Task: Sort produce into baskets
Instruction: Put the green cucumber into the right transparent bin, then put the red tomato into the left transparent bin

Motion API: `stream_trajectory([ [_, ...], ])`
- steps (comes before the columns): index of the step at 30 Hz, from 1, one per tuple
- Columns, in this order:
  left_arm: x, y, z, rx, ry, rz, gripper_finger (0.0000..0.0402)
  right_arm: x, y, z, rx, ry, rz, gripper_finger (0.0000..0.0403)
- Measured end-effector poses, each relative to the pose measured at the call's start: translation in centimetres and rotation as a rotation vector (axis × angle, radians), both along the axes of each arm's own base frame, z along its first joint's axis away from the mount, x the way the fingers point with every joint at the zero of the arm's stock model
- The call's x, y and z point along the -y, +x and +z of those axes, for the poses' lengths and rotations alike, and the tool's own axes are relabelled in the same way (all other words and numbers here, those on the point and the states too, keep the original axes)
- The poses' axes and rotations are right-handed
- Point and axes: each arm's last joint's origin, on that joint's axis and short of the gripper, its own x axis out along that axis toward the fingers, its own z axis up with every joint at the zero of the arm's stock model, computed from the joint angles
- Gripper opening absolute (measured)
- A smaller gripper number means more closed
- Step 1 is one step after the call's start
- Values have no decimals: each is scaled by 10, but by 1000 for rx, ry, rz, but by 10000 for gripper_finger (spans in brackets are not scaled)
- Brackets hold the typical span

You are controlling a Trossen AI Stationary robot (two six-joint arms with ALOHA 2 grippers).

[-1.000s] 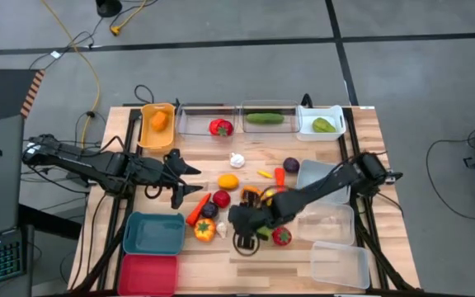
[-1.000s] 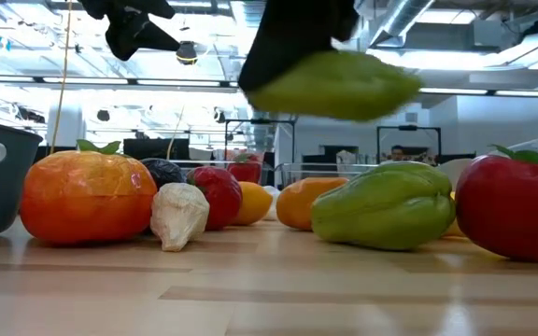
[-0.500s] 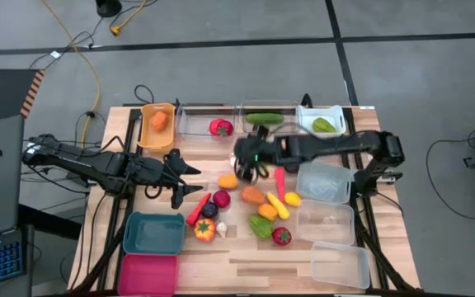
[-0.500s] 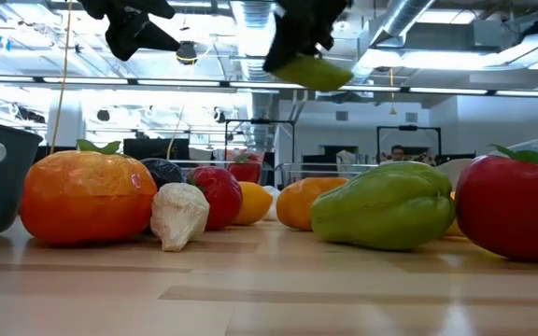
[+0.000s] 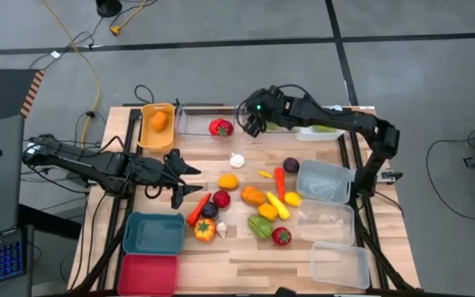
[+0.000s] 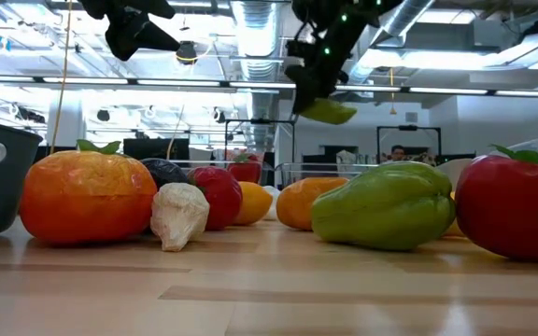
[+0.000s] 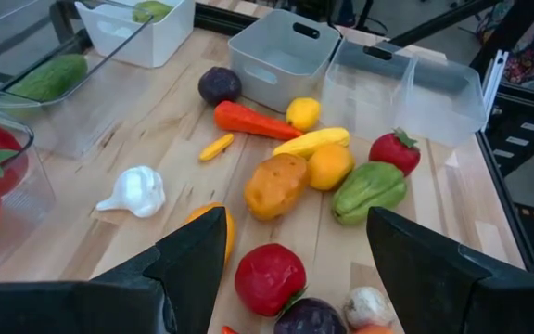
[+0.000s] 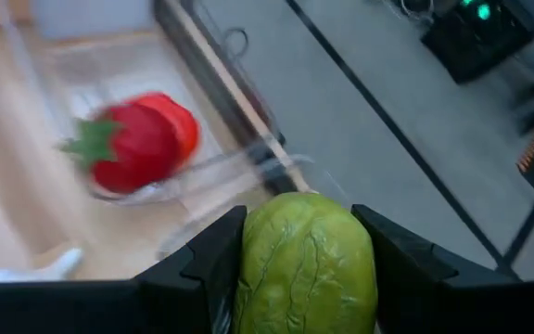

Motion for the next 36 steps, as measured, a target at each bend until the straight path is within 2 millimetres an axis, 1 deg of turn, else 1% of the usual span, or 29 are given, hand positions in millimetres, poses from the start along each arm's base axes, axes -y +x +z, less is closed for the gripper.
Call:
stream_trajectory([
  [5, 0, 0, 0, 0, 0, 0, 249, 25, -8, -6, -11, 10, -72, 213],
  [12, 0, 0, 0, 0, 0, 0, 249, 44, -14, -12, 37, 47, -175, 213],
  [17, 0, 0, 0, 0, 0, 0, 249, 48, -17, -12, 32, 47, -187, 219],
  [26, 0, 0, 0, 0, 0, 1, 249, 48, -17, -12, 32, 47, -186, 260],
  [36, 0, 0, 0, 1, 0, 0, 249, 46, -16, -12, 31, 48, -183, 265],
])
